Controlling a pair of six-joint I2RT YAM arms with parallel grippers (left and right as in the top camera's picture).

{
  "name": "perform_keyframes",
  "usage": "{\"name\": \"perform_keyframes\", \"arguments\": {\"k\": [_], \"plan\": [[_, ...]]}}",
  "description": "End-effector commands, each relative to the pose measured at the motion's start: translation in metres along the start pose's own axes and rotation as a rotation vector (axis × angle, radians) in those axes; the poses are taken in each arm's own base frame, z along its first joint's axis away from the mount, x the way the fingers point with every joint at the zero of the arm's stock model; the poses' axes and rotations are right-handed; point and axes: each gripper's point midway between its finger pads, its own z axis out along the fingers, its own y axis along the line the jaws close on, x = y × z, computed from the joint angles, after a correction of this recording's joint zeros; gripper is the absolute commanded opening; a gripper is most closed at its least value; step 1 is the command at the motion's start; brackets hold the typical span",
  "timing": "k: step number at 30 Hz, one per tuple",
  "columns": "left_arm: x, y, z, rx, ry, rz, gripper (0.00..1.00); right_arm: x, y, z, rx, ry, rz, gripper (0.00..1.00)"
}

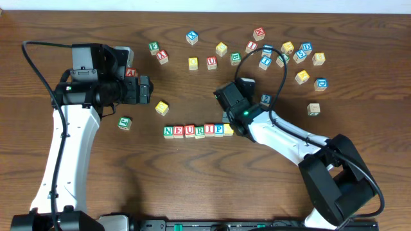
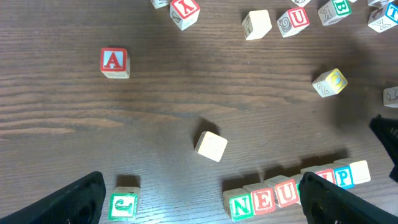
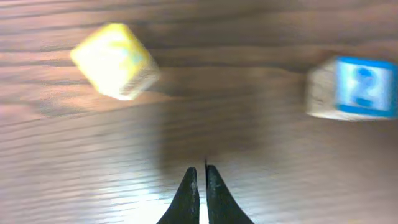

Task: Spell out NEURIPS
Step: 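Move the right gripper left and lower it behind the E-U blocks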

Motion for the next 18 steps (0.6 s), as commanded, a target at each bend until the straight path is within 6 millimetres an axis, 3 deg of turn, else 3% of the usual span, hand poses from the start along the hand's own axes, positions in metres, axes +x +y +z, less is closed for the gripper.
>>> {"name": "perform_keyframes", "arguments": {"k": [1, 7, 18], "plan": [[-0.008, -0.002, -0.005, 0.012, -0.022, 0.025, 0.98, -0.001, 0.033, -0.014, -0.13, -0.003, -0.124, 0.01], [-0.008, -0.002, -0.005, 0.012, -0.022, 0.025, 0.98, 0.011, 0.064, -0.025, -0.219, -0.011, -0.217, 0.01], [-0.008, -0.002, -0.005, 0.012, -0.022, 0.025, 0.98, 0.023, 0.082, -0.034, -0.255, -0.015, -0.257, 0.01]]}}
